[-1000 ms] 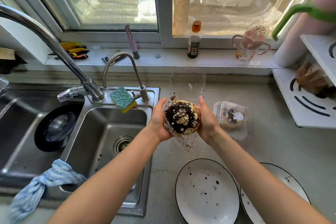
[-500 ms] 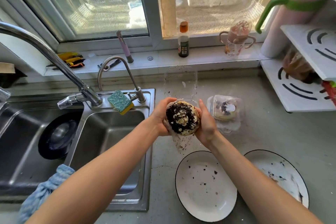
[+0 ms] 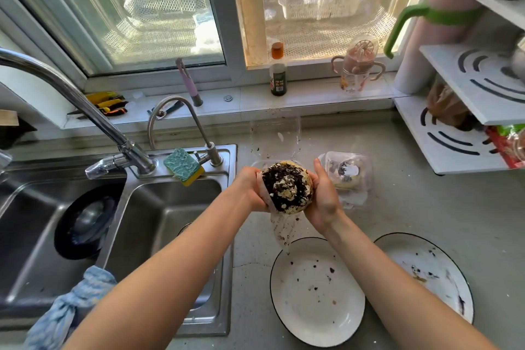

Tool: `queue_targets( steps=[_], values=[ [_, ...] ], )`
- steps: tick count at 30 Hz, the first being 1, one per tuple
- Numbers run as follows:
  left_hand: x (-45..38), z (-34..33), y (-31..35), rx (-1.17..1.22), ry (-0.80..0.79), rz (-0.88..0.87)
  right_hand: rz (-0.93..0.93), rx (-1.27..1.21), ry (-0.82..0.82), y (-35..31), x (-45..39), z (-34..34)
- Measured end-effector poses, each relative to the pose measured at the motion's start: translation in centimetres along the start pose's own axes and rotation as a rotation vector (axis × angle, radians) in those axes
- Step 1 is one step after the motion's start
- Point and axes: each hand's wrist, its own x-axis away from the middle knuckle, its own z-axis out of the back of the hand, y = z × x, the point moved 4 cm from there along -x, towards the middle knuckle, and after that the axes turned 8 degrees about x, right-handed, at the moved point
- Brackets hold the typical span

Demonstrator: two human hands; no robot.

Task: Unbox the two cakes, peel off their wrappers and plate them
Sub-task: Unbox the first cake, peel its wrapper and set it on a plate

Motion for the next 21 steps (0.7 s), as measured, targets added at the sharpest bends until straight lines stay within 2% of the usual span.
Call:
queue_targets(
  steps=[8, 12, 18, 21],
  values=[
    [-0.4, -0.3, 0.1, 0.182, -0.03, -0.011, -0.029, -0.274, 0.08, 0.9, 0.0, 1.3],
    [-0.5, -0.6, 0.5, 0.17, -0.078, -0.039, -0.042, -0.389, 0.1, 1.0, 0.0, 2.1],
    [-2.6, 0.1, 3.0, 0.169, -0.081, -0.19, -0.031, -0.432, 0.136, 0.5, 0.6, 3.7],
    [-3.5, 0.0, 4.0, -0.011, -0.038, -0.368, -0.04, -0.422, 0.142, 0.8, 1.3, 4.5]
  ],
)
